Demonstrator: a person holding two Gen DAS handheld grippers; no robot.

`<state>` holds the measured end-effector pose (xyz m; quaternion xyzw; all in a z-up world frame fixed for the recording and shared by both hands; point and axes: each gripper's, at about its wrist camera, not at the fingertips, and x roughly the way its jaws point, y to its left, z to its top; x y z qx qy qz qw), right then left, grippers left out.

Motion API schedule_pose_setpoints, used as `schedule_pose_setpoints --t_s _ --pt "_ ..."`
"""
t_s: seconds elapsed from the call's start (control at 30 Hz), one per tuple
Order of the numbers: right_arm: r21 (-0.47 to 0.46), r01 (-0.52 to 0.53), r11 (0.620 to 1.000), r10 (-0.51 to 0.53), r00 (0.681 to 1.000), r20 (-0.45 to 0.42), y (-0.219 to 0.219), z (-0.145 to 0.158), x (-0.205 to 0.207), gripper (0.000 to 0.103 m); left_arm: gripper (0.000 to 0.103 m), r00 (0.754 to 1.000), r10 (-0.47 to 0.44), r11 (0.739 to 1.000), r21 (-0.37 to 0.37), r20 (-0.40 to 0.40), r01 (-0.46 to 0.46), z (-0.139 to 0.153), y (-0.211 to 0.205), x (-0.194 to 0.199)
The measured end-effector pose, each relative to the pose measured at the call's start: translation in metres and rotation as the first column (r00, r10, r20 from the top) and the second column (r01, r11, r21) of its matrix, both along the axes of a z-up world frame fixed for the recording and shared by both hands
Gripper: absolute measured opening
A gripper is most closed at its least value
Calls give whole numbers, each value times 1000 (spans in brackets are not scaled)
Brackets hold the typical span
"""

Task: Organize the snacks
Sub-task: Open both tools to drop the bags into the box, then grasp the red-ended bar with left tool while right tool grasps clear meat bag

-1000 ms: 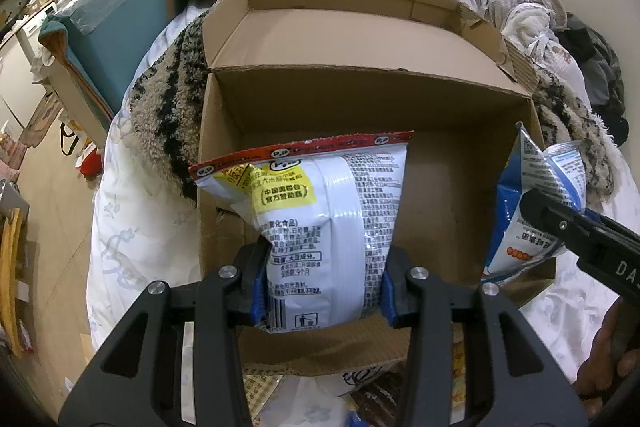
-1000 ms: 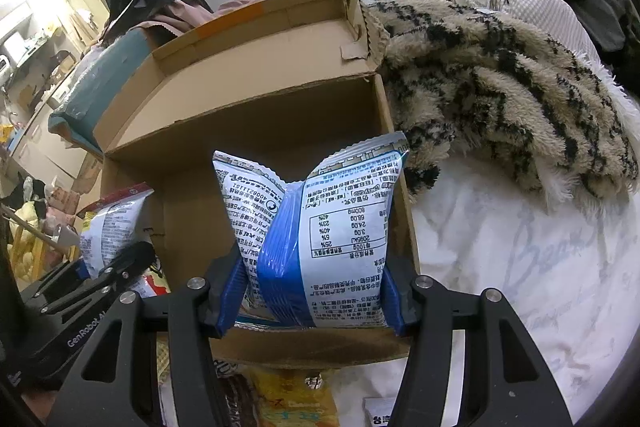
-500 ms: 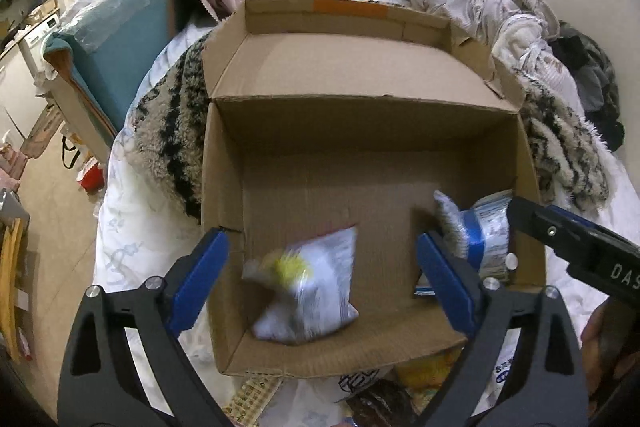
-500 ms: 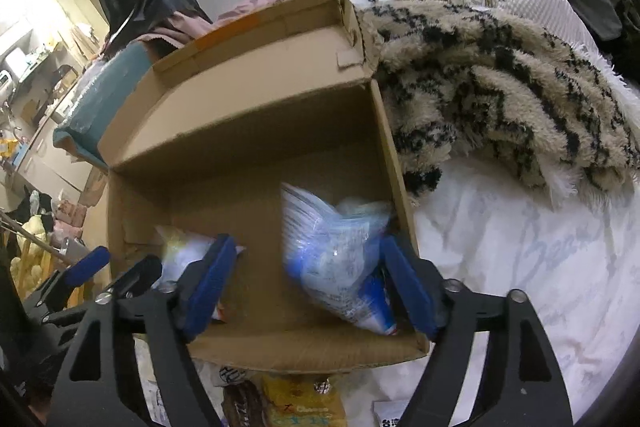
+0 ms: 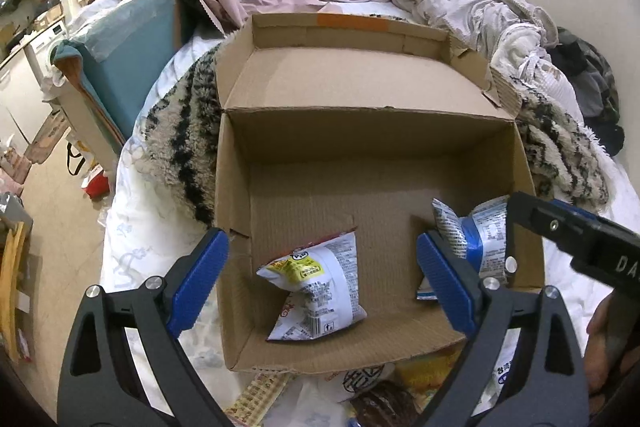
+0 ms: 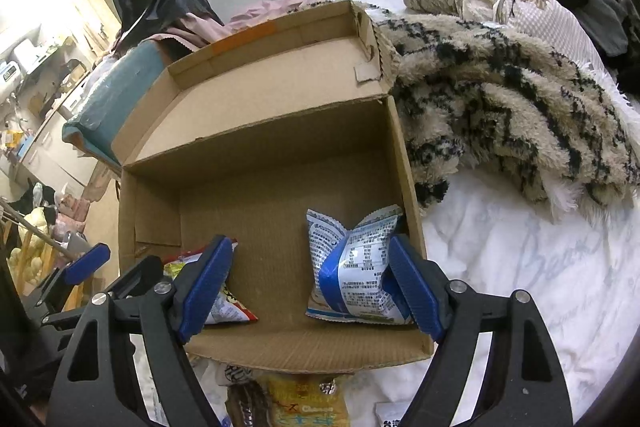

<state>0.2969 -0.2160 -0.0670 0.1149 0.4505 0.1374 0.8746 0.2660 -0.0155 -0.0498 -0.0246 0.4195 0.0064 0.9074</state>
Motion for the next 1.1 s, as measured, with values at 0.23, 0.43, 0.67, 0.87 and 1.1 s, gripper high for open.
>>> schedule_pose_setpoints --t_s 0.23,0.43,0.67,0.87,1.1 --pt "62 11 998 -13 999 32 -11 17 -13 96 103 999 17 998 -63 39 -14 17 15 -18" --pt "50 22 999 -25 999 48 -17 31 -32 98 103 999 40 996 -78 -3 -41 25 27 -35" --pt "87 39 995 -42 998 36 -31 37 -58 98 103 999 23 998 -61 -33 -25 25 32 -75" --pt "93 60 994 -60 998 3 -39 33 -85 98 103 998 26 998 -58 -51 -29 29 41 -104" --pt "99 53 994 -51 998 -31 -38 28 -118 98 103 995 55 995 -75 -81 -61 26 55 -132"
